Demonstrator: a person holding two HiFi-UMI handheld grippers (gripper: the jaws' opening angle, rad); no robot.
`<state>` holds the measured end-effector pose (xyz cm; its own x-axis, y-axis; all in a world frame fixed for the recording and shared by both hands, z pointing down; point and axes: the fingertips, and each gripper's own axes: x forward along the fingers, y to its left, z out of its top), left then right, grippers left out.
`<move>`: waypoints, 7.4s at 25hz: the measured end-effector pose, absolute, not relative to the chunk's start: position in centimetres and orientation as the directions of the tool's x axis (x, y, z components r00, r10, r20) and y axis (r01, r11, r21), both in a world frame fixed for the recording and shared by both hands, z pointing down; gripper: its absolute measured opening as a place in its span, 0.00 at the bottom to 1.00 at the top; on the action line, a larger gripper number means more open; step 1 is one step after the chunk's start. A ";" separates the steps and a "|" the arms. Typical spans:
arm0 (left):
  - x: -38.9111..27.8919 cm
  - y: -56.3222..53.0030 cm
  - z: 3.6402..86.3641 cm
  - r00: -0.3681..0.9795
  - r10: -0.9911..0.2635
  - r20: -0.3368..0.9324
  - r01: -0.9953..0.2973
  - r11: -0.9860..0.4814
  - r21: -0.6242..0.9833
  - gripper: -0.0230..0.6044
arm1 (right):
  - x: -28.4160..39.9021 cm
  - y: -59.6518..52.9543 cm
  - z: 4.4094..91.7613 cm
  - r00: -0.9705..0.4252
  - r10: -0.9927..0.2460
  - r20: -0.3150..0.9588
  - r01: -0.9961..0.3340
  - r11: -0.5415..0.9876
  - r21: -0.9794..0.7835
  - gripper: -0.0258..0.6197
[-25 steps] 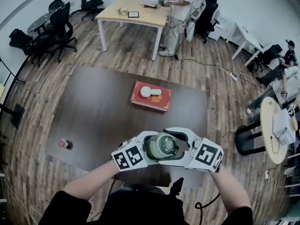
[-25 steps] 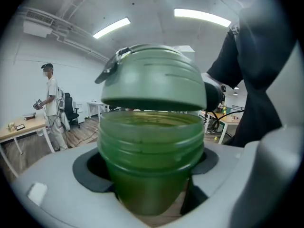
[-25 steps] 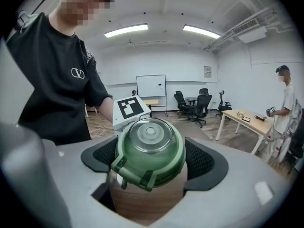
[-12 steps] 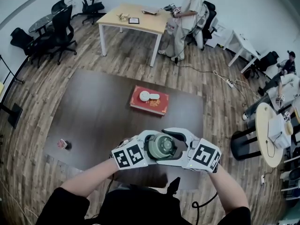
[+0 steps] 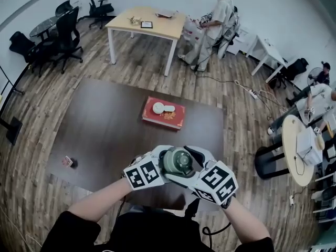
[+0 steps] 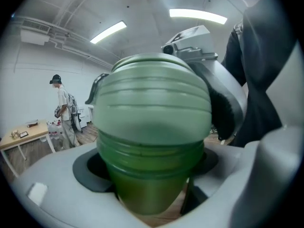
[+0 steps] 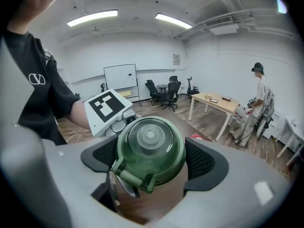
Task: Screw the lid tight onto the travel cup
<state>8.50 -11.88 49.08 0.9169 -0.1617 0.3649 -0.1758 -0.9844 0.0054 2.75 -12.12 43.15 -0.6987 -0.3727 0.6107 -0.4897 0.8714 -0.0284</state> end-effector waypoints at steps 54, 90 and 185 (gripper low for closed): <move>8.7 -9.6 45.2 0.954 -0.026 0.298 -0.063 -0.991 0.117 0.70 | 5.9 -9.1 38.4 -0.937 -0.342 0.071 -0.344 0.939 -0.023 0.61; 7.6 -11.8 46.9 0.939 -0.085 0.332 -0.133 -0.983 0.125 0.69 | 4.7 -11.3 39.2 -0.844 -0.533 0.061 -0.536 0.839 -0.096 0.61; 8.1 -12.6 45.7 0.939 -0.132 0.318 -0.184 -0.973 0.141 0.69 | 4.9 -11.9 38.5 -0.726 -0.671 0.151 -0.687 0.710 -0.151 0.60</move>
<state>8.10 -12.61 45.67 0.9388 -0.1316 0.3184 -0.1843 -0.9727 0.1413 4.95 -11.90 38.53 -0.7262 -0.6707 0.1510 -0.6874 0.7103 -0.1512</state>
